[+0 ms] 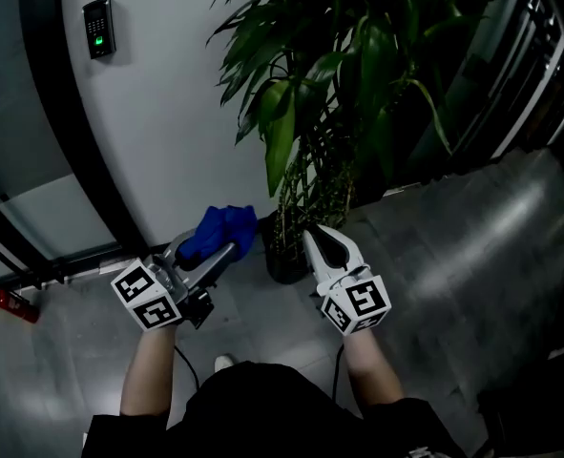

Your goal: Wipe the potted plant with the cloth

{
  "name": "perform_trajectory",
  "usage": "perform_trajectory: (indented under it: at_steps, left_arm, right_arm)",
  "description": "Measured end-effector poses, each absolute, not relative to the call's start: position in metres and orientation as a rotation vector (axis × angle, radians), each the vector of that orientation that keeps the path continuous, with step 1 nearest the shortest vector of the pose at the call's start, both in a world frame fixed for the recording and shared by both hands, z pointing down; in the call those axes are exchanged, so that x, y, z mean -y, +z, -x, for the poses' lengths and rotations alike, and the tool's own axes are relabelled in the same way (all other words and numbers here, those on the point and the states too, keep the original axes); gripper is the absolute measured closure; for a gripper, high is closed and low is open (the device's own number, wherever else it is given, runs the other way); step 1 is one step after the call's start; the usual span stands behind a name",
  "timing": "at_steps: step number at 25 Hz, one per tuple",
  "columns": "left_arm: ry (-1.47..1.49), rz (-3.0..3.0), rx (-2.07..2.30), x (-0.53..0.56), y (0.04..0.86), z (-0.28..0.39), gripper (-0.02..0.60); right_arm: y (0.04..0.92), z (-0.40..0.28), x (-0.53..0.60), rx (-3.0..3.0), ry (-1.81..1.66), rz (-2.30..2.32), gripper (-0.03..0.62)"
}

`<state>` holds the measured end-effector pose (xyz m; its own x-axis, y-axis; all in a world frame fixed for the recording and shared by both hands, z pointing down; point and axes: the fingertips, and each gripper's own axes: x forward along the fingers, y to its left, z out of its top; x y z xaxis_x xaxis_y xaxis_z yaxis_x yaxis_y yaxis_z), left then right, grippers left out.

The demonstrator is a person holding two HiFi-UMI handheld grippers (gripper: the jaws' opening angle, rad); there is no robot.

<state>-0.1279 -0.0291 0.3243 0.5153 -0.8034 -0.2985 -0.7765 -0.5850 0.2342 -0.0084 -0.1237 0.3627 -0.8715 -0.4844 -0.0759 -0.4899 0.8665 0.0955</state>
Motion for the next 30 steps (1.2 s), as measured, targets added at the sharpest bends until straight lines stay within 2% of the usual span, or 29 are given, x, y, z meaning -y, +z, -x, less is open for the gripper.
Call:
perform_trajectory:
  at_steps: [5,15,22,30]
  left_arm:
    - [-0.705,-2.626,1.408,0.022,0.315,0.14,0.425]
    - [-0.73,-2.539,1.6,-0.008,0.322,0.166,0.426]
    - [-0.782,-2.549,1.554,-0.012,0.341,0.234,0.426]
    - [-0.672,-2.724,1.254,0.01,0.315,0.322,0.426]
  right_arm:
    - [0.368,0.008,0.12,-2.99,0.147,0.751,0.553]
    - [0.388,0.047,0.086,-3.033,0.058,0.539,0.553]
    - [0.413,0.119,0.08,-3.085,0.136,0.605,0.553]
    - [0.39,0.227,0.083,-2.991,0.135,0.836,0.553]
